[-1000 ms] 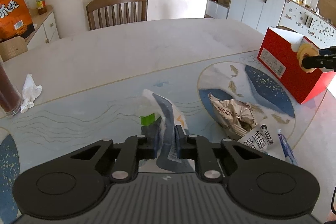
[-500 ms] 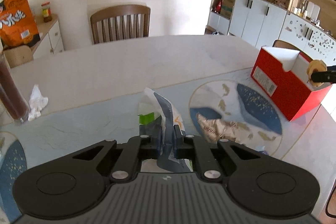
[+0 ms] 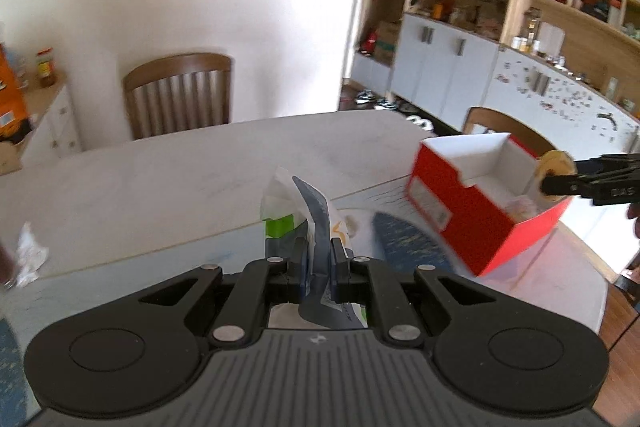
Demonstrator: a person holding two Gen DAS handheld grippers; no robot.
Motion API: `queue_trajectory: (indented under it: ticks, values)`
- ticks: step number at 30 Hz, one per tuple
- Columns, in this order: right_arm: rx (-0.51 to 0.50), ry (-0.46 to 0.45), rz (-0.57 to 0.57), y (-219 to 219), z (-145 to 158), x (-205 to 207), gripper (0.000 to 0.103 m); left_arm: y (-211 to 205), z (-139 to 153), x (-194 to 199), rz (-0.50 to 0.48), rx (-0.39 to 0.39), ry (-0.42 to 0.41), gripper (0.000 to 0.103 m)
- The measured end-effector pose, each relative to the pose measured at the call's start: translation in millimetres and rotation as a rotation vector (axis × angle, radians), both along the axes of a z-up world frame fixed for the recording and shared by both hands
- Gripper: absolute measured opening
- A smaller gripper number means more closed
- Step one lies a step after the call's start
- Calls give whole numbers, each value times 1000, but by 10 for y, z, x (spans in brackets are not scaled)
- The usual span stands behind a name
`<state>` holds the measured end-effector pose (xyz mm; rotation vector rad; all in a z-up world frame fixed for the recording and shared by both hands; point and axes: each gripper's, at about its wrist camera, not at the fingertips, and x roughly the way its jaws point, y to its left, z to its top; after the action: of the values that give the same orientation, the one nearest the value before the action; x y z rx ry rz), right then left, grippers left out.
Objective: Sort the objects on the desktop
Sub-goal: 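Carry the white-blue bag with the left tool while the right tool carries the toy pig to the box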
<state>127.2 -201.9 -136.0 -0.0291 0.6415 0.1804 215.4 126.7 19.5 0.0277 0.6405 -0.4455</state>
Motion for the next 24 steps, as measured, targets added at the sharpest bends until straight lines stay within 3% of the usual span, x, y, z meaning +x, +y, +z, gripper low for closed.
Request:
queue_trajectory:
  ticks: [24]
  values:
    - [-21, 7, -44, -1032, -26, 127, 72, -2045, 162, 341, -231, -36, -40, 9]
